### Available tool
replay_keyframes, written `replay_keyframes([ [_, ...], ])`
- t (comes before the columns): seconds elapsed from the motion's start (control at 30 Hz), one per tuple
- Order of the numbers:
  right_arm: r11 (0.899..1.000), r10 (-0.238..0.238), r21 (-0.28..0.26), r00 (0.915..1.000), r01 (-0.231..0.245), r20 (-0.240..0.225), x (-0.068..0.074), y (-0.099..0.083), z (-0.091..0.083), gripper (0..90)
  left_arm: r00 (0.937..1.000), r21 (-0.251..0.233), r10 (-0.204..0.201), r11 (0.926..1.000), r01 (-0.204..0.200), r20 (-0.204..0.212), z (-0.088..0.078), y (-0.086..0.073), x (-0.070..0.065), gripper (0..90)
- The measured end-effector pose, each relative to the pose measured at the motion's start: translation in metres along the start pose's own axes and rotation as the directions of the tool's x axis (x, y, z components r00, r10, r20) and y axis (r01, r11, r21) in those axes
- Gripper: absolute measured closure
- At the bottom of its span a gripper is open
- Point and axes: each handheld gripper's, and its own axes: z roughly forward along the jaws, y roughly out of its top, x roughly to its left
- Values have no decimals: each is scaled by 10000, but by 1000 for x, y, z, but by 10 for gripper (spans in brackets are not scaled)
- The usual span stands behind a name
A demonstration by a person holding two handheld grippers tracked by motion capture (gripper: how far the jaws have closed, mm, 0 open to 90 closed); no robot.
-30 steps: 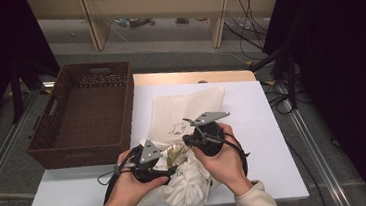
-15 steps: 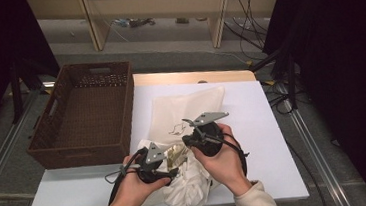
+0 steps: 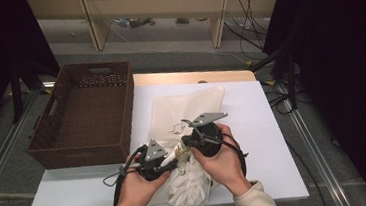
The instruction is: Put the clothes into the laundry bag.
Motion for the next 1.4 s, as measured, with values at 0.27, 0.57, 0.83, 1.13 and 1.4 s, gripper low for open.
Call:
replay_keyframes([
  [0.27, 9997, -173, -161, 9998, 173, -35, 0, 1, -3, 900, 9996, -227, -190, 9996, 186, -212, 17, 16, -4, 779],
  [0.57, 10000, -98, 6, 9991, 98, -402, 6, 0, -1, 900, 9984, -520, -27, 9986, -2, -562, 43, 10, 5, 612],
  [0.83, 9998, 204, -10, 9997, -204, -153, -2, 0, -4, 900, 9923, -610, 1163, 9910, -1188, -431, -8, 10, -1, 238],
  [1.13, 9999, 125, 35, 9998, -125, -144, 0, 0, -2, 900, 9965, -250, 812, 9964, -816, -186, -11, -14, 22, 507],
  [1.4, 10000, 69, 58, 9999, -68, -135, 0, -1, 1, 900, 9975, 77, 686, 9976, -688, 179, 9, -11, 15, 812],
])
